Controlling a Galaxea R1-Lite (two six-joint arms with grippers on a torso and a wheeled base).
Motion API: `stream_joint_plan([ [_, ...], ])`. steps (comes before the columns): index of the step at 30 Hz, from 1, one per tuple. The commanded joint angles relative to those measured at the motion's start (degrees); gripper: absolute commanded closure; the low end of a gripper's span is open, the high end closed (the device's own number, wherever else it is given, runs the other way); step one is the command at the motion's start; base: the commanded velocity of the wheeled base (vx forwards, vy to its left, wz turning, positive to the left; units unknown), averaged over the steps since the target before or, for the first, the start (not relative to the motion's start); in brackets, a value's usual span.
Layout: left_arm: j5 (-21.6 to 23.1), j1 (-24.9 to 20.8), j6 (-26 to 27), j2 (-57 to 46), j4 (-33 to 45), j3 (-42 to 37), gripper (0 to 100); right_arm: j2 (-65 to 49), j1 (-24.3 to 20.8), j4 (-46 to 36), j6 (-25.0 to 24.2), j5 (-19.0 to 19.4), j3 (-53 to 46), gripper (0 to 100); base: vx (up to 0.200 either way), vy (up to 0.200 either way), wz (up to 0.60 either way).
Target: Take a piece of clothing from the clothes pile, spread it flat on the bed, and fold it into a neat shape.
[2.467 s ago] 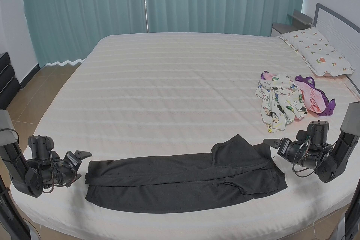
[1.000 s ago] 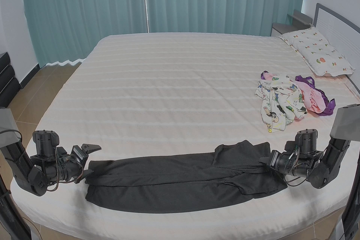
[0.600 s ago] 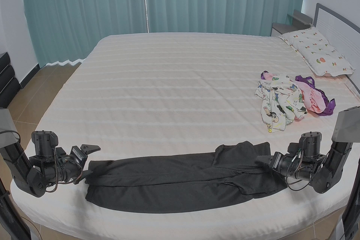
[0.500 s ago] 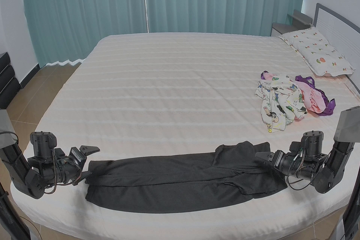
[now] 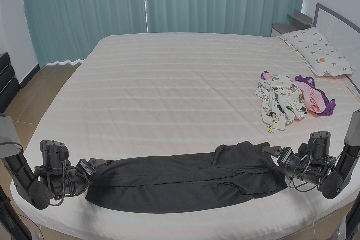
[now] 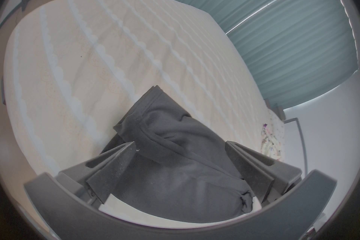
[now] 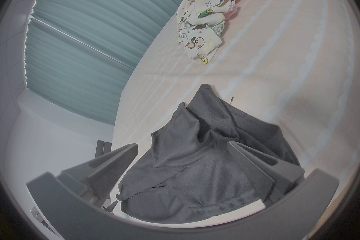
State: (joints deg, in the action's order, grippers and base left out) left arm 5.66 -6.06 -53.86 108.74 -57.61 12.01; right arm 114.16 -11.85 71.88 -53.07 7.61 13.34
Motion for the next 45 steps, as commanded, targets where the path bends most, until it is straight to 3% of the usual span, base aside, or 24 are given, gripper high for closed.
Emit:
stream_joint_plan([
  [1,-3.9,-1.8,0.9,4.6,0.0,0.9,0,-0.5,-1.9,0.3,-0.5,-0.5,-1.3,0,0.0,0.0,0.0],
  [19,-6.4,-2.8,0.9,9.4,-0.2,2.6,0,-0.2,-5.7,0.4,-1.7,-0.6,-2.6,0,0.0,0.0,0.0],
  [20,-6.5,-2.8,0.9,9.6,-0.2,2.6,100,-0.2,-5.7,0.4,-1.7,-0.6,-2.6,0,0.0,0.0,0.0],
  [27,-7.5,-2.7,1.0,9.5,0.0,2.5,100,-0.1,-7.3,0.0,-2.0,-0.7,-3.0,0,0.0,0.0,0.0],
  [33,-7.8,-2.6,0.9,8.2,-0.3,2.7,100,0.4,-9.0,-0.4,-6.6,-1.8,-1.6,0,0.0,0.0,0.0],
  [45,-8.3,-2.4,0.6,7.2,-5.4,2.1,100,7.7,-8.8,-0.1,-6.9,-4.9,0.8,0,0.0,0.0,0.0],
])
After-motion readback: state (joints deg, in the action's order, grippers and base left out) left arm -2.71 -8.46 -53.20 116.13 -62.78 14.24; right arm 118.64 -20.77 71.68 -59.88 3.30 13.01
